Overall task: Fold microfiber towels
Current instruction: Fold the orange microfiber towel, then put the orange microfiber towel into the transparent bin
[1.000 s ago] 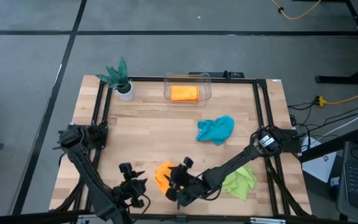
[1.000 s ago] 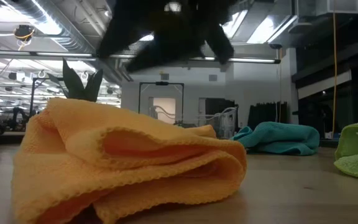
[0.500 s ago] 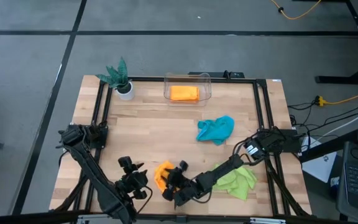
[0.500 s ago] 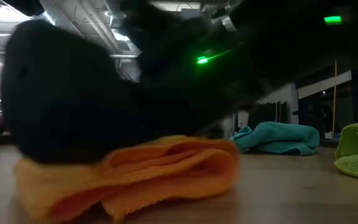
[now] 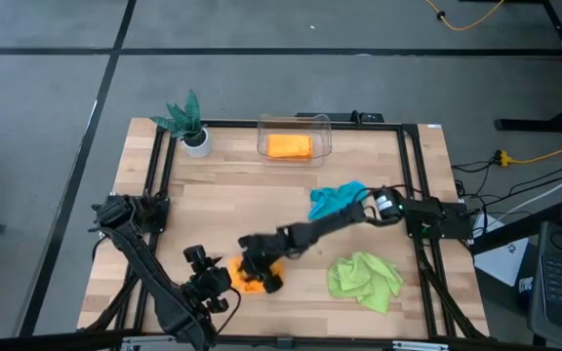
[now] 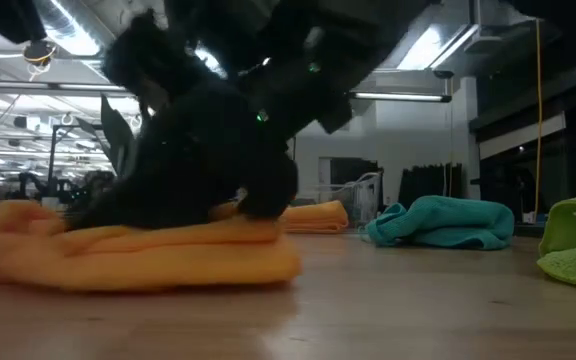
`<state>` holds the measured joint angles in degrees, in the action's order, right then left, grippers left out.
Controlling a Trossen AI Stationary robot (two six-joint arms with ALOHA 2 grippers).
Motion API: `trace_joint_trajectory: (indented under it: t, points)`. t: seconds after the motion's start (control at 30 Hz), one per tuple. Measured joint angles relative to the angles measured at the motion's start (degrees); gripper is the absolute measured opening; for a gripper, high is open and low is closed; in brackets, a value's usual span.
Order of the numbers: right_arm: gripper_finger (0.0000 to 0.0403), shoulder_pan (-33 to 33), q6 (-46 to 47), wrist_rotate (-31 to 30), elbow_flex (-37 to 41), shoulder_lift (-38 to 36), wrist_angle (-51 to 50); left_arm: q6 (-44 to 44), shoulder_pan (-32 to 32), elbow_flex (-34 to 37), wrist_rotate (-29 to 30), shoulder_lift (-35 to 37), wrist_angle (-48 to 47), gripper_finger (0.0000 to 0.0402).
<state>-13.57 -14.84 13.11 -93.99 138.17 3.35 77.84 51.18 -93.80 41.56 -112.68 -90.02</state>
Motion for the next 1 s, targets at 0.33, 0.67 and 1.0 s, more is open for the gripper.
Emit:
trace_joint_trajectory:
  t: [0.33,0.67,1.0]
  points:
    - [0.0172,3.6,-2.6,3.4,-16.2,-5.0,-32.8,0.0,-0.8,0.0,-1.2,0.0,0.0,0.0147]
    - [0.0172,-0.9,7.1,-5.4,-27.5,-6.2,-59.5,2.6,-1.2,0.0,-1.6,0.0,0.0,0.0147]
    - [0.0172,-12.0,19.8,-30.4,-21.0,-6.1,-51.1,2.7,-2.1,0.0,-2.4,0.2,0.0,0.0147]
